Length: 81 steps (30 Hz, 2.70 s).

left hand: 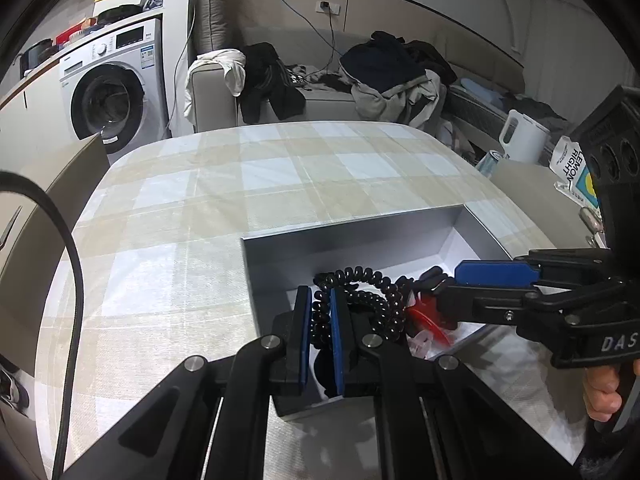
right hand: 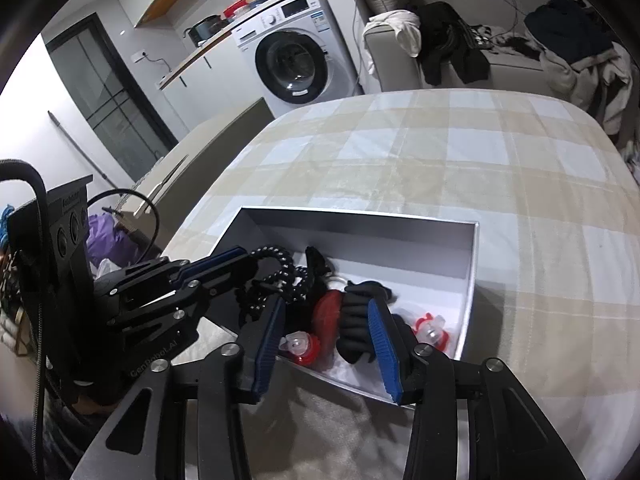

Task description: Organize jewelry

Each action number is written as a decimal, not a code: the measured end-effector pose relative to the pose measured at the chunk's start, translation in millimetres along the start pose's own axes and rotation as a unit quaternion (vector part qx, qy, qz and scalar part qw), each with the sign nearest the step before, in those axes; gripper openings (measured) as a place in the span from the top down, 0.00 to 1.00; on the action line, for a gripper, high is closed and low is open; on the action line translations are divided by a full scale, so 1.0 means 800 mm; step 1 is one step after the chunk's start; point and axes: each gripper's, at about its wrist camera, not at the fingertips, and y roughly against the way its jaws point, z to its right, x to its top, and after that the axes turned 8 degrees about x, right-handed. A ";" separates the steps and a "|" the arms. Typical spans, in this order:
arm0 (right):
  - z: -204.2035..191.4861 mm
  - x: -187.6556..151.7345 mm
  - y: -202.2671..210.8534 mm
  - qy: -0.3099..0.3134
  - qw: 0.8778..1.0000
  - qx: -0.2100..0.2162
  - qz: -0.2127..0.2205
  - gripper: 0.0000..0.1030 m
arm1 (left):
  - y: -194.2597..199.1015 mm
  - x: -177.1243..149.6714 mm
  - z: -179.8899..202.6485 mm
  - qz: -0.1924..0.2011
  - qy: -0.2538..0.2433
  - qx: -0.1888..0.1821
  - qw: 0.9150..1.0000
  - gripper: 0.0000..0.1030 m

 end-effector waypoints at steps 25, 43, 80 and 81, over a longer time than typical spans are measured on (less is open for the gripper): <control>-0.007 -0.076 0.080 0.100 0.983 -0.038 0.153 0.00 | 0.052 -0.046 0.015 0.085 0.032 0.030 0.995 0.01; -0.009 -0.083 0.084 0.113 0.973 -0.047 0.197 0.00 | 0.054 -0.051 0.000 0.123 0.064 0.048 0.989 0.01; -0.020 -0.092 0.097 0.132 0.966 -0.036 0.220 0.00 | 0.058 -0.054 0.007 0.134 0.050 0.045 0.989 0.01; -0.020 -0.092 0.097 0.132 0.966 -0.036 0.221 0.00 | 0.058 -0.054 0.007 0.134 0.049 0.045 0.989 0.01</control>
